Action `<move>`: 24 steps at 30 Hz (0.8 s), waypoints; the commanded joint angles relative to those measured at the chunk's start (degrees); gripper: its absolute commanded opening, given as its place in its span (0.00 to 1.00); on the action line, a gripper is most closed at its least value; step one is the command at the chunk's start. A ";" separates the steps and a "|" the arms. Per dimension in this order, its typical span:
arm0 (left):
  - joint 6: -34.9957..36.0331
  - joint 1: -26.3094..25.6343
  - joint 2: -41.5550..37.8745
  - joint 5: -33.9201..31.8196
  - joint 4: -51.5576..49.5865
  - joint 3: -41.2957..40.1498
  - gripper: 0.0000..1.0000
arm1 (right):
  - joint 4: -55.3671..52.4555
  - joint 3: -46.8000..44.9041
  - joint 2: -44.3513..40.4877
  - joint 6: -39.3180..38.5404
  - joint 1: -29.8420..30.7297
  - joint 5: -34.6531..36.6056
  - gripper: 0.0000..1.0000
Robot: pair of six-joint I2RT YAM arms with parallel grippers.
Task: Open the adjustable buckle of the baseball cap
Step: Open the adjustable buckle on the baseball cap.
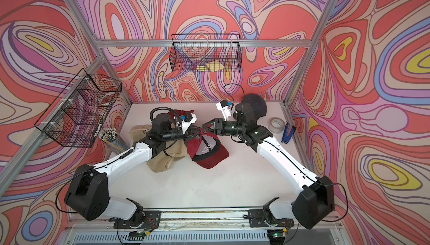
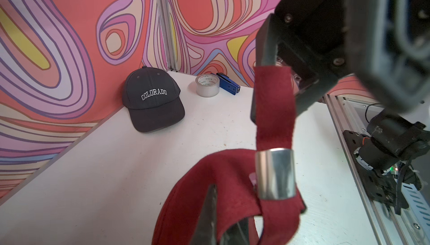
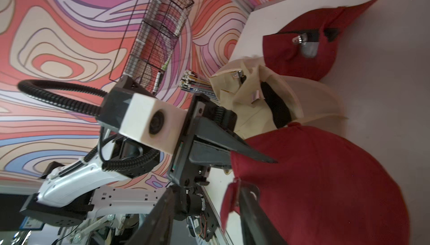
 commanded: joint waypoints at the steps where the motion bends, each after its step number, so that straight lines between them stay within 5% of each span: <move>1: -0.59 -0.15 0.18 -0.52 -0.57 1.92 0.00 | -6.65 -0.48 -4.85 -7.29 0.13 10.55 0.52; 11: -1.44 -0.20 0.98 -1.40 -2.25 2.98 0.00 | -5.29 -6.92 -9.41 -26.64 0.23 13.26 0.50; 24: -3.81 -0.15 1.71 -0.19 -2.07 3.94 0.00 | 8.16 -13.65 -7.11 -31.73 0.31 13.21 0.54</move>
